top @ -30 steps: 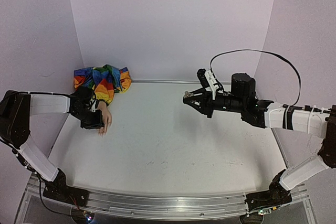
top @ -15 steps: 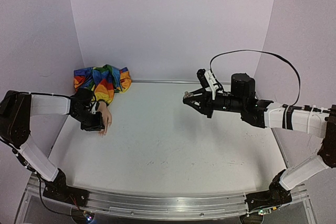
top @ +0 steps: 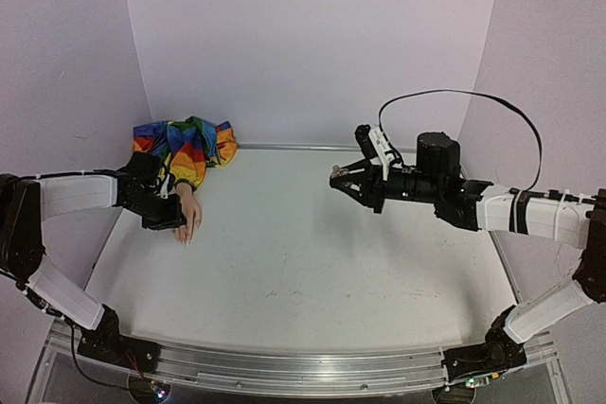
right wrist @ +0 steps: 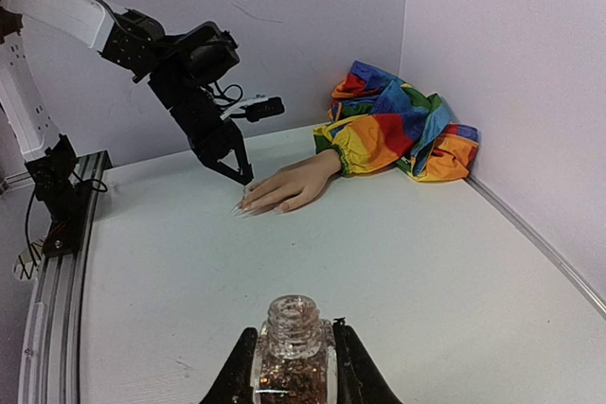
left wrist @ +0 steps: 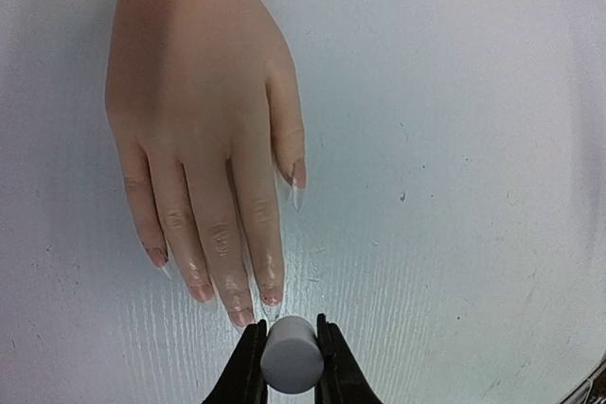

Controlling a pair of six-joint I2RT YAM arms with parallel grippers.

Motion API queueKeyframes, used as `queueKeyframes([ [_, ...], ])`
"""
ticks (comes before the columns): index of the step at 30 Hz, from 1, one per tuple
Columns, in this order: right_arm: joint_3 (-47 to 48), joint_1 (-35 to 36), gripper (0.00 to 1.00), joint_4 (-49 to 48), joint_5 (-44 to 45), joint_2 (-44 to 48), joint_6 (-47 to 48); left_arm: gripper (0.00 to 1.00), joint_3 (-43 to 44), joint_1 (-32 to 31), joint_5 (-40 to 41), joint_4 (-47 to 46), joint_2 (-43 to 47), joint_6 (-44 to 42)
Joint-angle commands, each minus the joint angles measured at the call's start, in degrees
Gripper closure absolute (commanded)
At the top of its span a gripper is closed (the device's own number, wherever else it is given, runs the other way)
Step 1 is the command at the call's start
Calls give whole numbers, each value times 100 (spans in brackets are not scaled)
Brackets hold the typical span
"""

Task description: Paint the nails

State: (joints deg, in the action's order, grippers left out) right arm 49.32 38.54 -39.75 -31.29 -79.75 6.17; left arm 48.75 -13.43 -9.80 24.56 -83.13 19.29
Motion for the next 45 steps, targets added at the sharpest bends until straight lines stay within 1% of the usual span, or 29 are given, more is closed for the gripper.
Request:
queueKeyframes([
  [1, 140, -22, 100, -276, -184, 2, -37, 100, 429, 47, 127, -11, -253, -83],
  [5, 124, -22, 100, -273, -155, 9, -37, 100, 508, 51, 96, -68, -470, -88],
  [15, 122, -18, 100, -275, -154, -19, -16, 100, 424, 69, 267, -35, -491, -205],
  [20, 135, -31, 100, -271, -167, -34, -28, 100, 460, 69, 212, -64, -555, -208],
  [45, 139, -52, 100, -273, -247, -32, -50, 100, 235, 69, 27, -58, -444, -164],
])
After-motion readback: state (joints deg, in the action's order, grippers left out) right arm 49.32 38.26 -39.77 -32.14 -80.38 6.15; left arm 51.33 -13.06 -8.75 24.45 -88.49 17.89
